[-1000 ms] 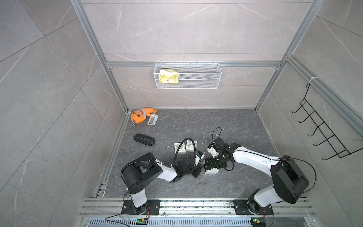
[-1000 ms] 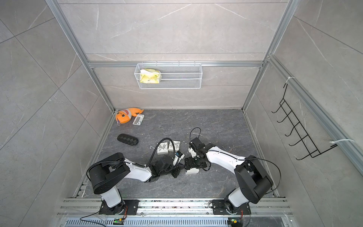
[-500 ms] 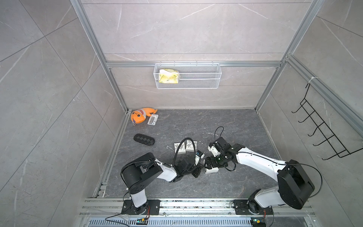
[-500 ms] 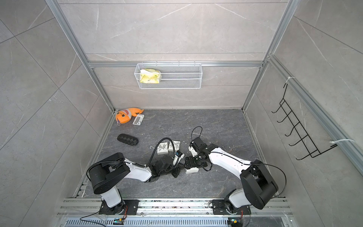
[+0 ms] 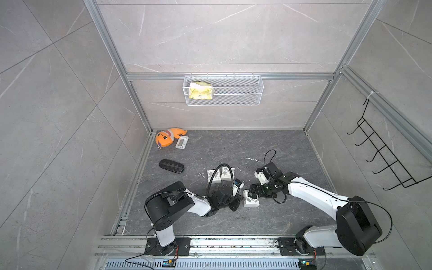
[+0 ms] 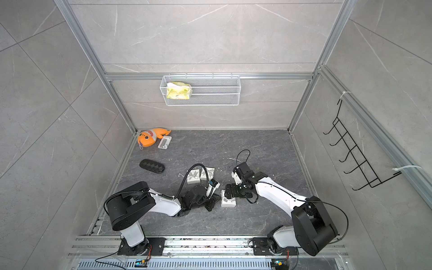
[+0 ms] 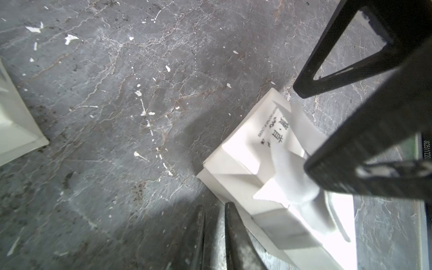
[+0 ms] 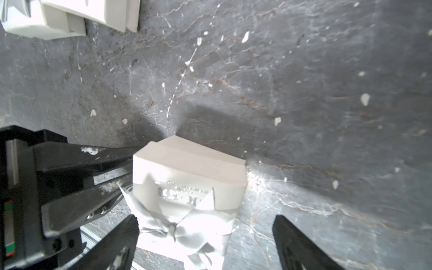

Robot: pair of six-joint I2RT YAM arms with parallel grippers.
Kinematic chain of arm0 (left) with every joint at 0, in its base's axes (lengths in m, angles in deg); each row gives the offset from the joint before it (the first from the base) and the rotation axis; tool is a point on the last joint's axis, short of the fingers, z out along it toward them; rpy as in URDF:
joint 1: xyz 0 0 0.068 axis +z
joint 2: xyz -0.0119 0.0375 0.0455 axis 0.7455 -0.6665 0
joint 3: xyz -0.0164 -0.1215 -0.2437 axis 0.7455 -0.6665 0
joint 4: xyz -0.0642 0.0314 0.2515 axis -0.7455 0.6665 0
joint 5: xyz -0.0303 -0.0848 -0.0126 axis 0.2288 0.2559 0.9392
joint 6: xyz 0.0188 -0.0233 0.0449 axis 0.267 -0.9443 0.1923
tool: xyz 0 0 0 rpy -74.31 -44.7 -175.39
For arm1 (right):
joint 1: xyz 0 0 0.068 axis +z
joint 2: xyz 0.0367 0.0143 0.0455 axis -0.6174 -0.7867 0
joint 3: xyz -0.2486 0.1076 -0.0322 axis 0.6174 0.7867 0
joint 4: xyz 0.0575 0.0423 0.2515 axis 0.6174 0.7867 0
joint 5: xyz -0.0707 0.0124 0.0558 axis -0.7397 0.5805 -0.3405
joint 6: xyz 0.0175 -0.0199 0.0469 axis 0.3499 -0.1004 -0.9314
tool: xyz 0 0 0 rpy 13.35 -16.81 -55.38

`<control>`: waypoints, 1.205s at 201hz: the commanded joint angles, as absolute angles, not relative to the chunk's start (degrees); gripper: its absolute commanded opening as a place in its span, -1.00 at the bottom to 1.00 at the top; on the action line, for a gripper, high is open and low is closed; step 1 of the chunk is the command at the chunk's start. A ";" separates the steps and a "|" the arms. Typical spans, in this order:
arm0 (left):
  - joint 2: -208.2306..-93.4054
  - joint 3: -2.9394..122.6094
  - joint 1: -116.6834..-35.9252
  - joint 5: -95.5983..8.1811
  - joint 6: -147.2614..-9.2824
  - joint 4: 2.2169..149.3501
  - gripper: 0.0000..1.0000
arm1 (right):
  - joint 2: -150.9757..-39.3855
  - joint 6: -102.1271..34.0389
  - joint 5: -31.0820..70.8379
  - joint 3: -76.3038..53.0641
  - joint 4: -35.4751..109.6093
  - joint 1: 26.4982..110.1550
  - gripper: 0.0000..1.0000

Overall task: Take the necklace out of the lift-off lid jewelry box
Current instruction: Close the lid on the jewelry box.

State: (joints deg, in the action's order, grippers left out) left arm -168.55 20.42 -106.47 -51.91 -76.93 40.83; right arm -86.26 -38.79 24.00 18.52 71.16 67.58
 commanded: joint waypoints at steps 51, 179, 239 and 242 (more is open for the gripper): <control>-169.96 23.47 -106.72 -50.47 -77.38 38.62 -0.61 | -86.93 -37.93 31.06 19.71 68.87 67.41 0.40; -158.36 18.70 -105.53 -62.98 -75.83 48.65 -0.55 | -92.26 -36.24 18.39 16.84 73.84 71.20 0.19; -143.86 18.37 -101.27 -65.77 -74.25 60.21 -0.51 | -85.71 -38.48 14.07 14.07 78.68 73.45 0.73; -143.18 18.29 -100.89 -65.81 -74.22 60.66 -0.51 | -85.54 -38.72 13.52 13.72 79.21 73.83 0.76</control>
State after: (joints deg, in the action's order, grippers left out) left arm -148.53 18.13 -103.06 -63.40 -76.08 55.19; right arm -89.10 -37.85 17.68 16.75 74.36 72.36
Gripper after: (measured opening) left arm 0.243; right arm 0.831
